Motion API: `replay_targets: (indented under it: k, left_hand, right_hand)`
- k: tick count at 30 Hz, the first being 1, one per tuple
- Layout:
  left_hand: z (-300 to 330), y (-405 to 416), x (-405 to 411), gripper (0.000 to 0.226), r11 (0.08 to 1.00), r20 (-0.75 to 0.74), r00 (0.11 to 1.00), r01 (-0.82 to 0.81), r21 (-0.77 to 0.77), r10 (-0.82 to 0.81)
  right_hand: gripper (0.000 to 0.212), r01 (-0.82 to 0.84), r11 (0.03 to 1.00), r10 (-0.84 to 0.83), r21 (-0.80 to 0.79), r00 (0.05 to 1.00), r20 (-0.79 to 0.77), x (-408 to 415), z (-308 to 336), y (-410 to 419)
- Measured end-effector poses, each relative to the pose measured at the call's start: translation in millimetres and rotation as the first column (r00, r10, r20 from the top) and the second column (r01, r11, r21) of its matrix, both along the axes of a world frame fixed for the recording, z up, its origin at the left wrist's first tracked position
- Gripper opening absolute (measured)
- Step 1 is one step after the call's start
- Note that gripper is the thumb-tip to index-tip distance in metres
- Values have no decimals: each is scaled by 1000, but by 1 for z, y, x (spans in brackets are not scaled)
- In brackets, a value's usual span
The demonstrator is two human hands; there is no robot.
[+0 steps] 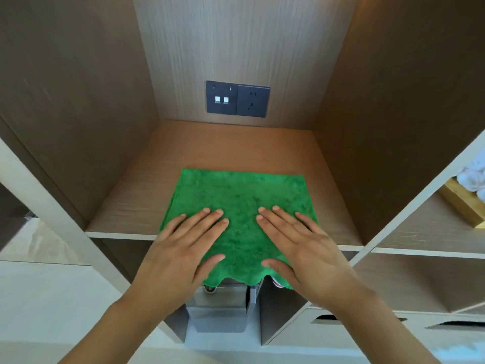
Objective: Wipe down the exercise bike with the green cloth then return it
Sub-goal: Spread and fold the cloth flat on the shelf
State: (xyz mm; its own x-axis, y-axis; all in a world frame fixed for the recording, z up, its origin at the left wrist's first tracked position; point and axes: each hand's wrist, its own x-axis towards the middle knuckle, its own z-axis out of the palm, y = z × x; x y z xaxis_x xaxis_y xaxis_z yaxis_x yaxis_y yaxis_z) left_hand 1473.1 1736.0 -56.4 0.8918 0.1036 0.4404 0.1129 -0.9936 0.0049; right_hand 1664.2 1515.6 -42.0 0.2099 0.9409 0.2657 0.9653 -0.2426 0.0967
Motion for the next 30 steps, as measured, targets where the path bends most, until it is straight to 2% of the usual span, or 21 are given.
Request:
replay_targets:
  k: [5,9,16,20,23,27,30]
  left_hand:
    - [-5,9,-2,49,998,72,997,-20,61,16]
    - [-6,17,-9,47,1000,137,990,-27,15,24]
    - [-7,21,-17,31,999,303,953,34,-33,-23]
    - [2,20,-16,27,996,344,939,45,-81,-15]
    - [23,17,-16,25,980,337,941,37,-197,33]
    - [66,19,-24,21,893,378,922,97,-439,86]
    - [99,23,-41,18,845,426,904,194,-499,44]
  right_hand:
    - [61,-35,996,24,81,991,134,8,-5,-1]
    - [57,-46,981,22,187,992,124,14,-9,-8]
    - [44,-98,948,61,301,990,129,12,-13,-12]
    - [33,-68,913,82,403,997,-17,8,-9,-13]
    - [32,-1,888,57,460,992,-108,4,12,-14]
    - [25,87,865,51,493,965,-259,-2,55,-14]
    - [15,57,875,159,480,903,-398,-4,90,-20]
